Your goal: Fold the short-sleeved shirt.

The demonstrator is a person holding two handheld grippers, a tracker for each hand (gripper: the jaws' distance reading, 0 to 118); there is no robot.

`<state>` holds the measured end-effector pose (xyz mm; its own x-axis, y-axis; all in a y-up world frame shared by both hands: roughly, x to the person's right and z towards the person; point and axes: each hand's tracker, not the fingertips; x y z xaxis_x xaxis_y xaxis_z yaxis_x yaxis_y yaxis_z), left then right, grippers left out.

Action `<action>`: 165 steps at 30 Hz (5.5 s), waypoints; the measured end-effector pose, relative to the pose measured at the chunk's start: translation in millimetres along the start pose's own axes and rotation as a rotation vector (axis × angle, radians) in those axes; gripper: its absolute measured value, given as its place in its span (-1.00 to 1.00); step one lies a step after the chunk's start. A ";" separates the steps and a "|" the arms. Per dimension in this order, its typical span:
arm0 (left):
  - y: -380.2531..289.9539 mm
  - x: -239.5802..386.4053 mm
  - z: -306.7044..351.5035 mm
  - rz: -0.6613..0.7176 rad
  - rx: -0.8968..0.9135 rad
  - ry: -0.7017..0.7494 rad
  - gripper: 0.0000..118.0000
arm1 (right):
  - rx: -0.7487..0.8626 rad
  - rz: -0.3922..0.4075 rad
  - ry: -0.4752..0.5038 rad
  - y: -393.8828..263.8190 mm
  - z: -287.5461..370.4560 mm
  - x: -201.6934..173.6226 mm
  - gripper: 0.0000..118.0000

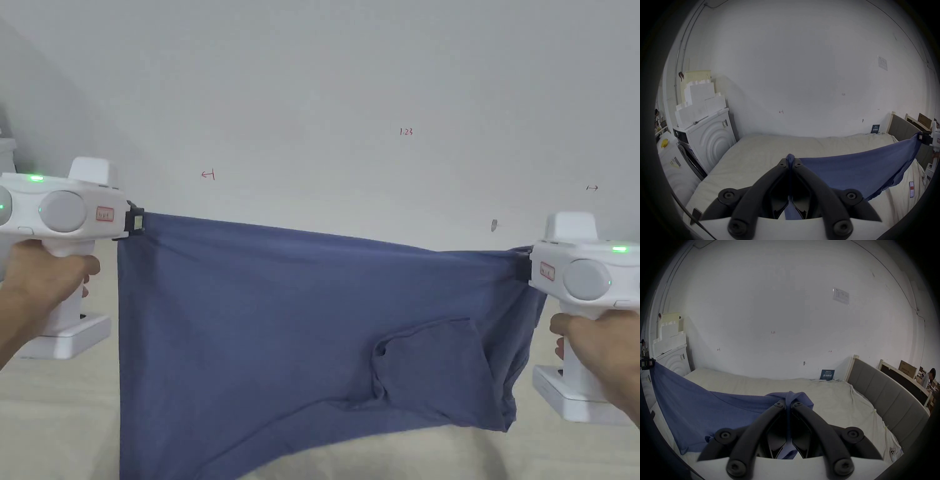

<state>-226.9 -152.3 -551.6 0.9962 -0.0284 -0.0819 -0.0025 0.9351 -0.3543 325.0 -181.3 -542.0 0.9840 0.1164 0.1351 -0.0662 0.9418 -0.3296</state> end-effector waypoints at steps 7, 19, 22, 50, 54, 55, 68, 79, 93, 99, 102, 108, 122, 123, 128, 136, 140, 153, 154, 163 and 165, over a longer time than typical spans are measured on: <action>22.6 4.7 -9.1 0.014 0.021 0.020 -1.00 | 0.018 0.021 -0.045 34.6 -9.6 -6.9 -0.99; 43.0 6.2 -31.0 0.042 0.027 0.047 -1.00 | 0.049 -0.008 -0.062 72.2 -26.9 -15.3 -0.99; 46.3 9.3 -43.2 0.044 0.023 0.055 -1.00 | 0.048 -0.029 -0.072 78.0 -42.0 -16.3 -0.99; 53.2 19.7 -88.2 0.010 0.074 0.083 -1.00 | 0.168 0.008 -0.096 95.9 -84.5 -32.5 -0.99; 25.5 19.3 -67.0 0.005 0.050 0.070 -1.00 | 0.152 0.031 -0.096 60.3 -55.9 -27.7 -0.99; 17.4 16.0 -60.4 0.008 0.050 0.067 -1.00 | 0.142 0.039 -0.096 50.9 -48.1 -26.0 -0.99; -107.2 4.7 50.5 -0.010 0.043 0.007 -1.00 | 0.087 0.028 -0.075 -89.3 67.3 0.0 -0.99; -225.8 -21.1 136.0 -0.011 -0.004 0.010 -1.00 | 0.044 0.085 -0.044 -220.9 162.0 -6.6 -0.99; -390.9 -50.7 194.5 0.030 -0.240 0.056 -1.00 | -0.195 0.141 -0.056 -369.6 262.5 -29.6 -0.98; -431.5 -52.6 196.0 0.048 -0.359 0.065 -1.00 | -0.357 0.122 -0.067 -411.9 261.9 -32.9 -0.98; -446.6 -52.5 189.8 0.018 -0.413 0.077 -1.00 | -0.450 0.112 -0.068 -420.9 259.1 -35.6 -0.98; -450.0 -49.1 180.9 0.011 -0.480 0.082 -1.00 | -0.512 0.136 -0.076 -437.1 247.2 -39.2 -0.97; -406.9 -39.1 225.9 0.081 -0.258 0.075 0.15 | -0.368 -0.055 -0.008 -374.3 275.1 -36.1 0.30; -395.5 -33.8 232.9 0.084 -0.210 0.074 0.16 | -0.344 -0.055 0.004 -364.1 274.8 -38.9 0.30; -363.3 -15.2 235.4 0.077 -0.010 0.044 0.21 | -0.165 -0.075 0.034 -330.3 266.0 -55.9 0.30; -351.4 21.9 234.7 0.061 0.057 0.020 -0.90 | 0.000 -0.051 0.024 -321.0 266.8 -75.4 -0.98; -363.2 27.1 237.4 0.028 0.044 0.010 -1.00 | 0.029 -0.021 0.022 -325.1 272.5 -80.8 -0.99; -372.5 -58.9 195.1 0.225 -0.491 -0.063 -1.00 | -0.027 -0.027 0.043 -332.1 269.8 -74.7 -0.99; -374.4 -64.1 192.7 0.206 -0.505 -0.049 -1.00 | -0.029 -0.024 0.043 -332.8 270.0 -75.7 -0.99; -379.1 -66.5 175.1 0.249 -0.709 -0.030 0.01 | -0.065 -0.005 0.056 -338.7 268.0 -78.8 -0.99; -385.5 -58.3 170.6 0.231 -0.727 -0.042 0.04 | -0.071 -0.006 0.055 -341.4 267.5 -78.3 -0.99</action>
<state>-269.3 -450.8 -251.4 0.9658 0.1666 -0.1984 -0.2534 0.4474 -0.8577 226.2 -427.6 -190.1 0.9921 0.0912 0.0864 -0.0500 0.9174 -0.3948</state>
